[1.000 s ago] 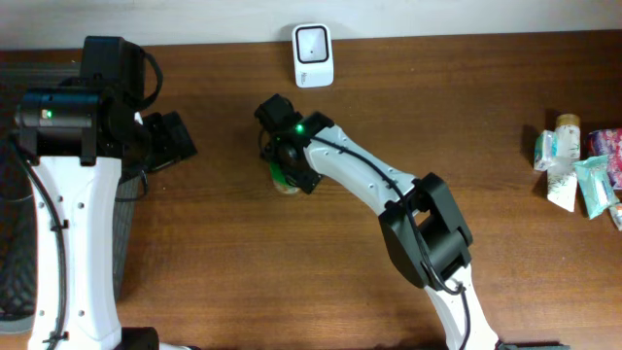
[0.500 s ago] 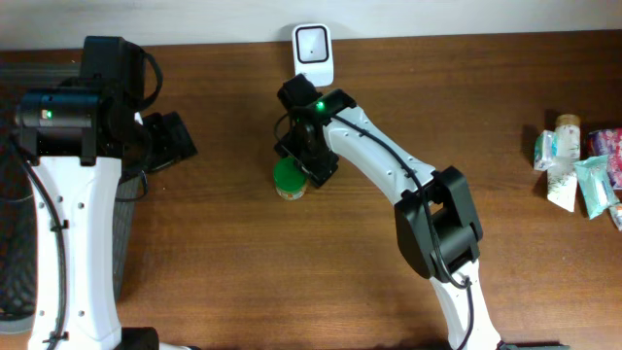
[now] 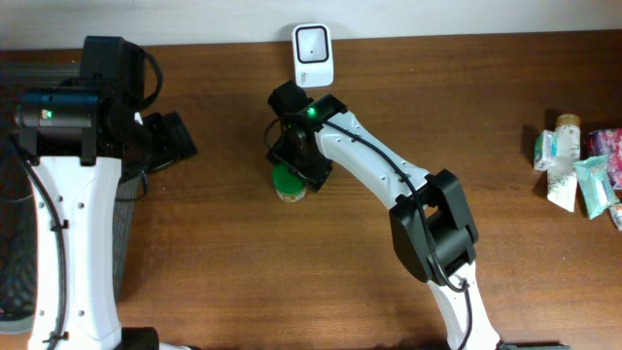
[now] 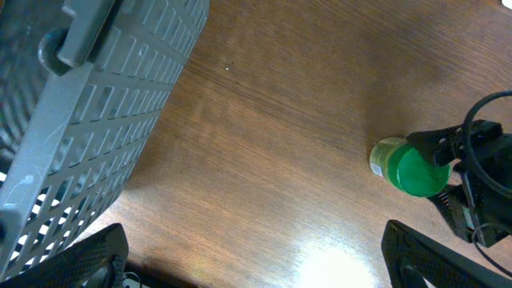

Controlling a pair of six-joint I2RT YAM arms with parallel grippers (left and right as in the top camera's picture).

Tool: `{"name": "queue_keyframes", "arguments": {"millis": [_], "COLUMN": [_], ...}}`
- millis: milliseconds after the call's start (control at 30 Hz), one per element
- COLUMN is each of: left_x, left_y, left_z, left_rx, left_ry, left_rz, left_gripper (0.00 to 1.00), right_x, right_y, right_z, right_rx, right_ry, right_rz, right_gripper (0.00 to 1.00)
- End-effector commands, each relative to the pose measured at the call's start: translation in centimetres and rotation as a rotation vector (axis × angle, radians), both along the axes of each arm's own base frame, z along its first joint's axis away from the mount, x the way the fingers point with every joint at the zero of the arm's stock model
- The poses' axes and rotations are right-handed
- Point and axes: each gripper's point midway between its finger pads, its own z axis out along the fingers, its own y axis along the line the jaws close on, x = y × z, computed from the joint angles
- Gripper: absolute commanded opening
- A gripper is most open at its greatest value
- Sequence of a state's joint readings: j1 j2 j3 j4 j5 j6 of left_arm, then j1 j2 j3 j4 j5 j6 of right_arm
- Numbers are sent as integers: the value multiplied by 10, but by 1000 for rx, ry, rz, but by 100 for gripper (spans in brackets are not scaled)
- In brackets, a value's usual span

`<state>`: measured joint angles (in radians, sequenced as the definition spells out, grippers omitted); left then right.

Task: Scan the item barcode
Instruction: 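Lower the right gripper over the green jar and close on it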

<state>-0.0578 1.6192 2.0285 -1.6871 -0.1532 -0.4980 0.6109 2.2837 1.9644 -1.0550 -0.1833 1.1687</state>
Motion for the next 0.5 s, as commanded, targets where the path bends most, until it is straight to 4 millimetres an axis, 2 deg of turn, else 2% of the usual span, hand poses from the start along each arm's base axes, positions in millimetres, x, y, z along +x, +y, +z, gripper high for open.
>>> {"name": "queue_keyframes", "arguments": {"millis": [0, 100, 200, 267, 367, 467], "left_x": [-2, -2, -2, -2, -2, -2], "left_y": [1, 1, 1, 1, 1, 1], "left_z": [7, 7, 7, 7, 7, 7], "left_rx": [-5, -5, -5, -5, -5, -5], "left_ry": [-27, -28, -28, -27, -27, -28], "left_rz": [16, 16, 16, 16, 16, 15], "left_gripper": [99, 99, 99, 99, 99, 99], "right_x": [5, 6, 4, 1, 1, -1], "right_y": [-3, -2, -3, -5, -4, -9], "right_z": [-3, -3, -3, 3, 16, 15], "right_rx": [-55, -61, -59, -63, -71, -94], "right_ry": [-87, -127, -117, -108, -141, -135], "right_rz": [256, 390, 397, 405, 546, 572], "right_gripper": [78, 86, 88, 91, 95, 98]}}
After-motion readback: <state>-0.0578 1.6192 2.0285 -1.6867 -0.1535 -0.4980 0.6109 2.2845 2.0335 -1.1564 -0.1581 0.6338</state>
